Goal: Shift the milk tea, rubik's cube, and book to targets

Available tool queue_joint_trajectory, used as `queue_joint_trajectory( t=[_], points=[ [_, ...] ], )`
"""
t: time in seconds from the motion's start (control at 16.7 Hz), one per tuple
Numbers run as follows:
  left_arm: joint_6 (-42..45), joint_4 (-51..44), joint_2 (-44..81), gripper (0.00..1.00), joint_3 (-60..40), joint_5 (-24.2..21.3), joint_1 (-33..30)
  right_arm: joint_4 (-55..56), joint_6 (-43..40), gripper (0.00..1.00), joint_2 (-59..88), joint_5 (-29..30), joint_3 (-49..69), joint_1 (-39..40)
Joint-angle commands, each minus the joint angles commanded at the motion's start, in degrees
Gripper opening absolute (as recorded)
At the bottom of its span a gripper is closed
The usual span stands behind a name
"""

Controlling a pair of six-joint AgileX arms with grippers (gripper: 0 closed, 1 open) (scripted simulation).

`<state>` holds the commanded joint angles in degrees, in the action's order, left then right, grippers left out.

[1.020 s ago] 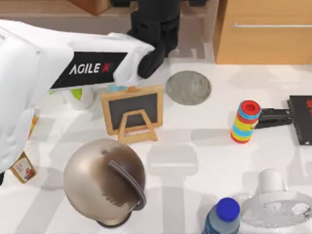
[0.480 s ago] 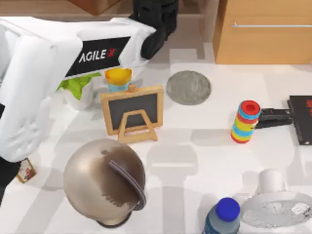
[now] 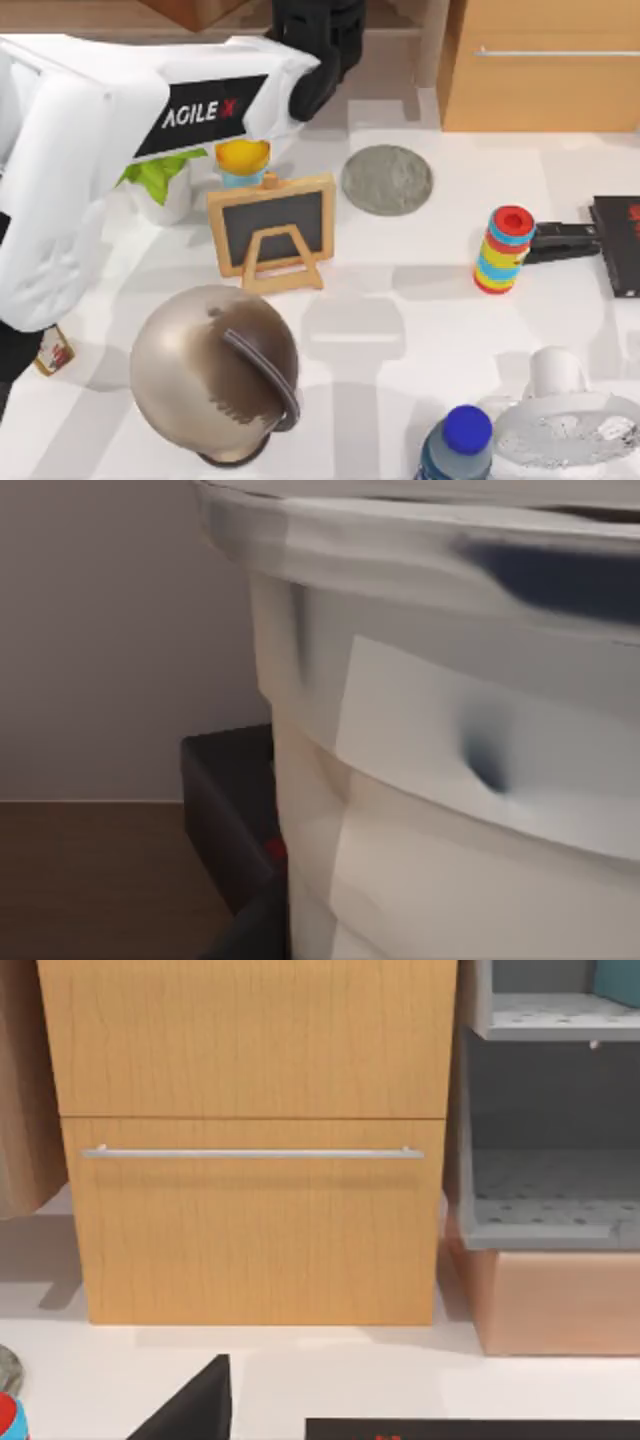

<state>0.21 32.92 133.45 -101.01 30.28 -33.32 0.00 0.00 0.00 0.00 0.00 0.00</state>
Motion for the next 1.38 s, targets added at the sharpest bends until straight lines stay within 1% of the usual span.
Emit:
queue_joint_trajectory(
  t=[0.36, 0.42, 1.02, 1.2, 1.38],
  points=[
    [0.00, 0.00, 0.00, 0.02, 0.00, 0.00, 0.00, 0.00, 0.00, 1.00, 0.00, 0.00, 0.00, 0.00],
    [0.00, 0.00, 0.00, 0.00, 0.00, 0.00, 0.00, 0.00, 0.00, 1.00, 0.00, 0.00, 0.00, 0.00],
    [0.28, 0.42, -0.90, 0.00, 0.90, 0.42, -0.03, 0.00, 0.00, 1.00, 0.00, 0.00, 0.00, 0.00],
    [0.66, 2.36, -5.07, 0.00, 6.80, 1.89, -0.93, 0.00, 0.00, 1.00, 0.00, 0.00, 0.00, 0.00],
    [0.62, 4.93, -10.24, 0.00, 15.68, 3.24, -4.07, 0.00, 0.00, 1.00, 0.00, 0.00, 0.00, 0.00]
  ],
)
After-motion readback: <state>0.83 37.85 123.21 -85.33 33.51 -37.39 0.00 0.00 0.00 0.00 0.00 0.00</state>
